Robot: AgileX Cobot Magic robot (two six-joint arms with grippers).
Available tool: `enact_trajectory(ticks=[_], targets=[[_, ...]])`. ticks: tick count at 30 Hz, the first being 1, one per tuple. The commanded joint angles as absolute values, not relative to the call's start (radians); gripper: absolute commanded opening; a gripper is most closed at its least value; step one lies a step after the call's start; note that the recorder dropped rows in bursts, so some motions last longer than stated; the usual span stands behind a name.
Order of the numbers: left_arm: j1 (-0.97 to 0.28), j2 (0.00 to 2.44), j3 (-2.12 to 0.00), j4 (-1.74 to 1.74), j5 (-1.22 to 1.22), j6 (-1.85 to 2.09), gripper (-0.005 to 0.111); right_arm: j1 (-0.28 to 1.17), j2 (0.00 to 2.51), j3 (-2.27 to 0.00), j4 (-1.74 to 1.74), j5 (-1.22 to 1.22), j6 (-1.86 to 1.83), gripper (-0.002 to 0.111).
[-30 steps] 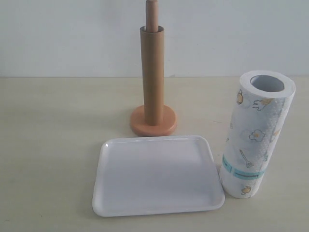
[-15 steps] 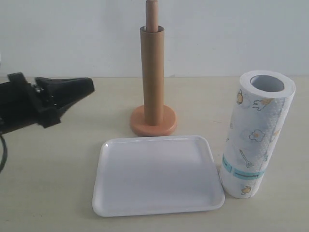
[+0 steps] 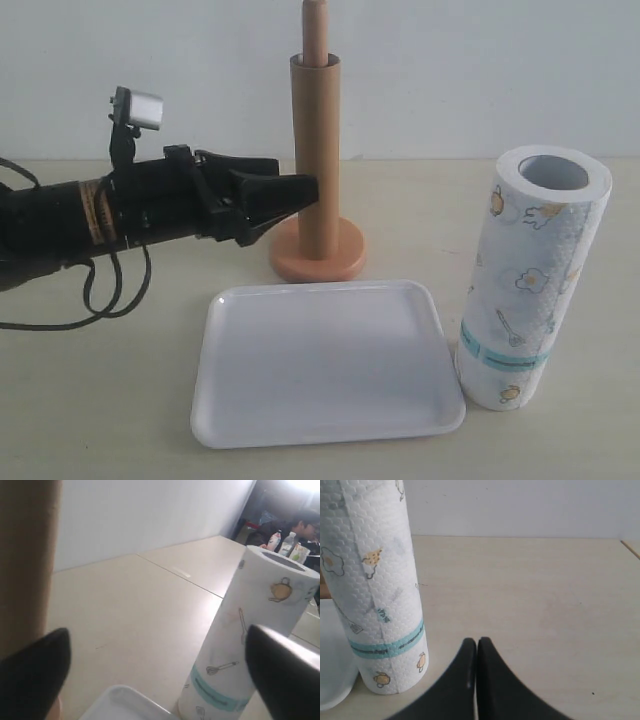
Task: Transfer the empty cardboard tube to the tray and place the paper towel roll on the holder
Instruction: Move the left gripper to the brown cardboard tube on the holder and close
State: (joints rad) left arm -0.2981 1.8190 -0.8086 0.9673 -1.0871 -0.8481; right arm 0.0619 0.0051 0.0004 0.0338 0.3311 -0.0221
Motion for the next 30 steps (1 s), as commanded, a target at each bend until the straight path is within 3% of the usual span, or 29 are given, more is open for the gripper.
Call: enact_trajectory(ticks=[1, 12, 30], targets=[[-0.304, 1.889, -0.858, 0.913, -1.125, -0.863, 0.11, 0.059, 0.0, 0.0, 0.031, 0.322, -0.022, 0.0], [-0.304, 2.004, -1.012, 0.882, -1.113, -0.64, 0.11, 0.059, 0.0, 0.0, 0.031, 0.322, -0.022, 0.0], [-0.304, 2.196, -1.304, 0.879, -1.047, -0.637, 0.11, 0.059, 0.0, 0.0, 0.031, 0.322, -0.022, 0.0]])
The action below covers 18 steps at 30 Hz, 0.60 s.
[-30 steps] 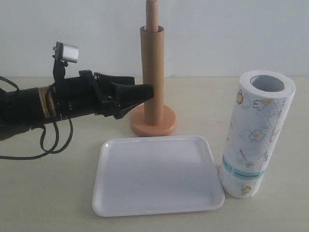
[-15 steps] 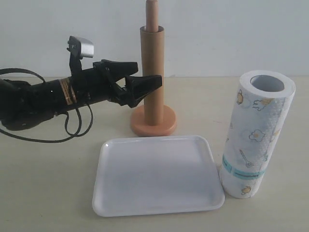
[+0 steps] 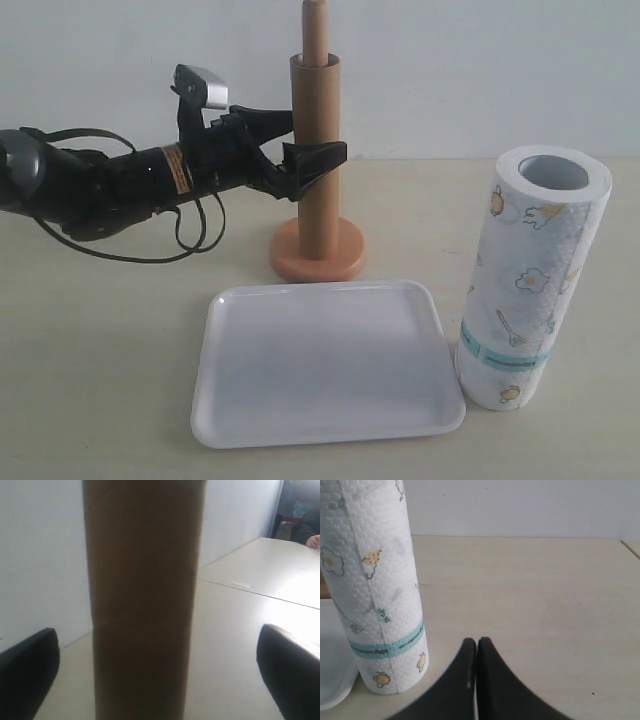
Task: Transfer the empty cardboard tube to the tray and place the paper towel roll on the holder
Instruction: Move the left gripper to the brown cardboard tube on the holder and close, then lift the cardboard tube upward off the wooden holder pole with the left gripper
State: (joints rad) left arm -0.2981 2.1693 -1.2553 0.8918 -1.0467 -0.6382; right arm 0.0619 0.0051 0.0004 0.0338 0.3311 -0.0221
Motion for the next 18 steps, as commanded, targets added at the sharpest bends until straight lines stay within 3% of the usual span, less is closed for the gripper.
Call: enact_trajectory(ticks=[1, 18], targets=[[-0.306, 2.205, -1.319, 0.879, -1.047, -0.641, 0.11, 0.059, 0.0, 0.0, 0.031, 0.322, -0.022, 0.0], [-0.334, 2.24, -1.374, 0.87, -1.084, -0.664, 0.11, 0.059, 0.0, 0.0, 0.031, 0.322, -0.022, 0.0]])
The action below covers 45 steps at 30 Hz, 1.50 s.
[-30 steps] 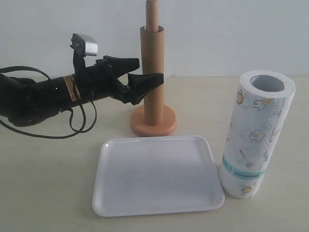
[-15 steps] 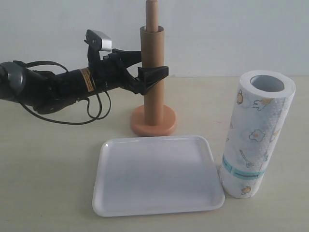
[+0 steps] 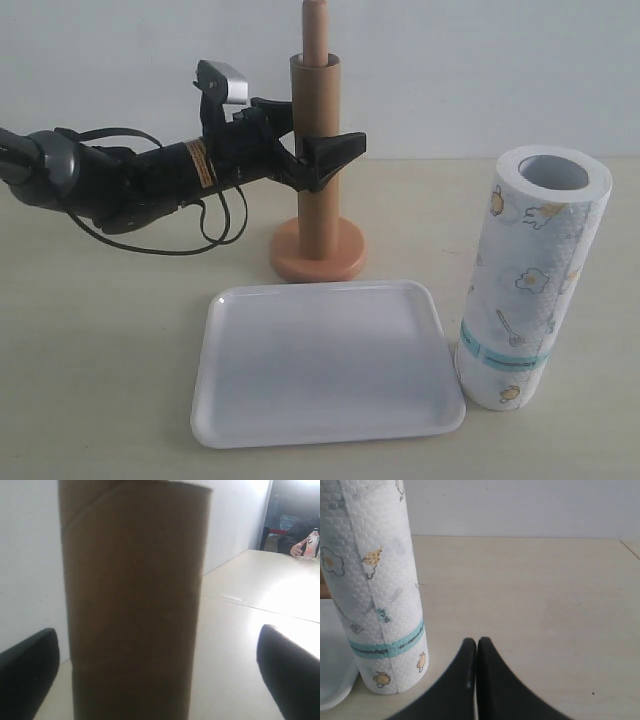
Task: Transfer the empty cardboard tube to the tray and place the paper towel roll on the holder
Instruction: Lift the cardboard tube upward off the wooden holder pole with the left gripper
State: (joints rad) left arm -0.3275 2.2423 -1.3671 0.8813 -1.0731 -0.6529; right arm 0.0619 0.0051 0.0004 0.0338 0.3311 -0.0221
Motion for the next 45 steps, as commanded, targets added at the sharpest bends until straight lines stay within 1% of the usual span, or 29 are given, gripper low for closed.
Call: enact_trajectory(ticks=[1, 5, 7, 9, 12, 13, 14, 15, 16, 17, 21, 30, 33, 39, 43, 45], targets=[[-0.334, 2.24, -1.374, 0.87, -1.08, -0.664, 0.11, 0.059, 0.0, 0.0, 0.031, 0.322, -0.022, 0.0], [-0.334, 2.24, -1.374, 0.81, -1.028, -0.68, 0.108, 0.059, 0.0, 0.0, 0.031, 0.322, -0.022, 0.0], [-0.334, 2.24, -1.374, 0.78, -1.019, -0.684, 0.1, 0.059, 0.0, 0.0, 0.031, 0.322, -0.022, 0.0], [-0.334, 2.24, -1.374, 0.761, -1.022, -0.684, 0.083, 0.059, 0.0, 0.0, 0.031, 0.322, -0.022, 0.0], [-0.334, 2.24, -1.374, 0.756, -1.023, -0.684, 0.052, 0.059, 0.0, 0.0, 0.031, 0.322, -0.022, 0.0], [-0.334, 2.24, -1.374, 0.756, -1.023, -0.684, 0.044, 0.059, 0.0, 0.0, 0.031, 0.322, -0.022, 0.0], [-0.334, 2.24, -1.374, 0.756, -1.023, -0.684, 0.033, 0.059, 0.0, 0.0, 0.031, 0.322, -0.022, 0.0], [-0.334, 2.24, -1.374, 0.756, -1.023, -0.684, 0.026, 0.059, 0.0, 0.0, 0.031, 0.322, -0.022, 0.0], [-0.334, 2.24, -1.374, 0.758, -1.026, -0.684, 0.012, 0.059, 0.0, 0.0, 0.031, 0.322, -0.022, 0.0], [-0.334, 2.24, -1.374, 0.758, -1.035, -0.684, 0.005, 0.059, 0.0, 0.0, 0.031, 0.322, -0.022, 0.0], [-0.334, 2.205, -1.374, 0.773, -1.072, -0.684, 0.004, 0.059, 0.0, 0.0, 0.031, 0.322, -0.022, 0.0], [-0.334, 1.863, -1.381, 0.781, -0.986, -0.774, 0.004, 0.059, 0.0, 0.0, 0.031, 0.322, -0.022, 0.0], [-0.334, 1.778, -1.433, 0.781, -0.986, -0.811, 0.004, 0.059, 0.0, 0.0, 0.031, 0.322, -0.022, 0.0], [-0.334, 1.686, -1.57, 0.786, -0.986, -0.893, 0.004, 0.059, 0.0, 0.0, 0.031, 0.322, -0.022, 0.0], [-0.334, 1.628, -1.612, 0.929, -0.986, -0.965, 0.004, 0.059, 0.0, 0.0, 0.031, 0.322, -0.022, 0.0], [-0.334, 1.59, -1.613, 1.082, -0.986, -1.004, 0.004, 0.059, 0.0, 0.0, 0.031, 0.322, -0.022, 0.0]])
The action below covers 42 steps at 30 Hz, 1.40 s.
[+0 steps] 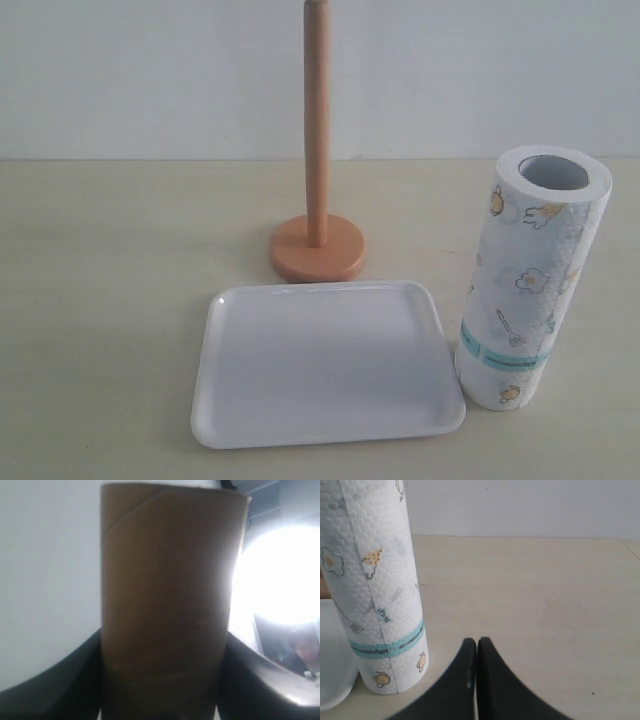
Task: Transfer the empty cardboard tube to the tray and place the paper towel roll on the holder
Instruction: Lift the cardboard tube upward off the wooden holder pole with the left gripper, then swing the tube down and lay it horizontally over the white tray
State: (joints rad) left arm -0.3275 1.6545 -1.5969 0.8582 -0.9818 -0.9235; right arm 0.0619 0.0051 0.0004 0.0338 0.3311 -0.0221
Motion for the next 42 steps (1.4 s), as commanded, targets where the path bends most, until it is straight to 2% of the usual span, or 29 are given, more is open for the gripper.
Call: enact_trajectory(ticks=[1, 5, 8, 19, 24, 29, 34, 38, 42], targets=[[-0.334, 1.574, -1.613, 1.16, -0.988, -1.031, 0.004, 0.059, 0.0, 0.0, 0.031, 0.322, -0.022, 0.0], [-0.334, 1.505, -1.613, 1.517, -1.074, -1.239, 0.004, 0.059, 0.0, 0.0, 0.031, 0.322, -0.022, 0.0], [-0.334, 1.472, -1.613, 1.66, -1.192, -1.371, 0.004, 0.059, 0.0, 0.0, 0.031, 0.322, -0.022, 0.0], [-0.334, 1.449, -1.585, 1.744, -1.221, -1.684, 0.004, 0.059, 0.0, 0.0, 0.031, 0.322, -0.022, 0.0], [-0.336, 1.449, -1.459, 1.744, -1.221, -1.695, 0.004, 0.059, 0.0, 0.0, 0.031, 0.322, -0.022, 0.0], [-0.336, 1.449, -1.205, 1.744, -1.221, -1.686, 0.004, 0.059, 0.0, 0.0, 0.031, 0.322, -0.022, 0.0], [-0.336, 1.449, -0.967, 1.744, -0.927, -1.629, 0.004, 0.059, 0.0, 0.0, 0.031, 0.322, -0.022, 0.0], [-0.348, 1.446, -0.959, 1.744, -0.768, -1.68, 0.004, 0.059, 0.0, 0.0, 0.031, 0.322, -0.022, 0.0], [-0.415, 1.437, -0.961, 1.744, -0.441, -1.68, 0.004, 0.059, 0.0, 0.0, 0.031, 0.322, -0.022, 0.0]])
